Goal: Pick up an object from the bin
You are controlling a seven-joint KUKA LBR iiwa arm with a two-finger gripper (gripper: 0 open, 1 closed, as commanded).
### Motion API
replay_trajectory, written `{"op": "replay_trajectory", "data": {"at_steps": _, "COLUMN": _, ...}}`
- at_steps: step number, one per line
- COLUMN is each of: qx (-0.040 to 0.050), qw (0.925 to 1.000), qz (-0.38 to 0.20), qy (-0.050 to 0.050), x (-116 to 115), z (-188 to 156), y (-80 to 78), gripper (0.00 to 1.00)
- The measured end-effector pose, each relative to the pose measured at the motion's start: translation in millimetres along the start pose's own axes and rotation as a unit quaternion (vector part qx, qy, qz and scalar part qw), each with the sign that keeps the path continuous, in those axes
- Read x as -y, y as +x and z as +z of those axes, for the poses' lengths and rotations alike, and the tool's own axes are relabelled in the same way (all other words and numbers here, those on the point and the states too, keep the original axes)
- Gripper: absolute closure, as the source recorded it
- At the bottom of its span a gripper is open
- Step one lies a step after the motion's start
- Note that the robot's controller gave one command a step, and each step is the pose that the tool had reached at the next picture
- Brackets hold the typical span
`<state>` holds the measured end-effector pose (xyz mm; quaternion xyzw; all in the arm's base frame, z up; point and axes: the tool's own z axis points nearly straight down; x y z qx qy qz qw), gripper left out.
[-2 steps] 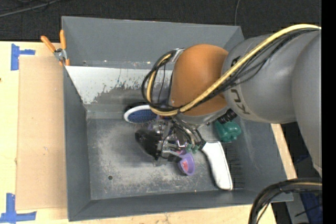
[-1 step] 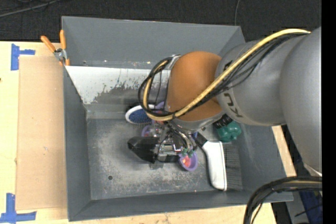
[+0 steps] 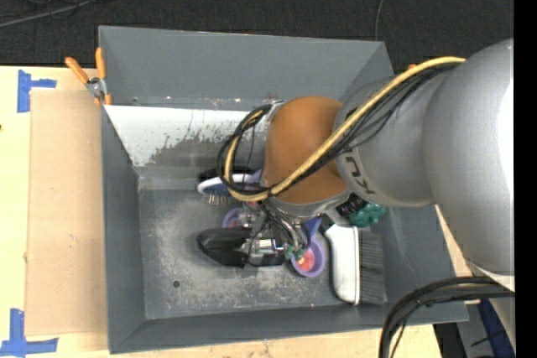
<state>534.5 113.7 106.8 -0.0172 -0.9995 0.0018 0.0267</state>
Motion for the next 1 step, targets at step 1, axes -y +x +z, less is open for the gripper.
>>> {"op": "replay_trajectory", "data": {"at_steps": 1, "qx": 0.0001, "qw": 1.0000, "qz": 0.004, "qy": 0.000, "x": -4.3, "z": 11.8, "y": -11.8, "gripper": 1.00}}
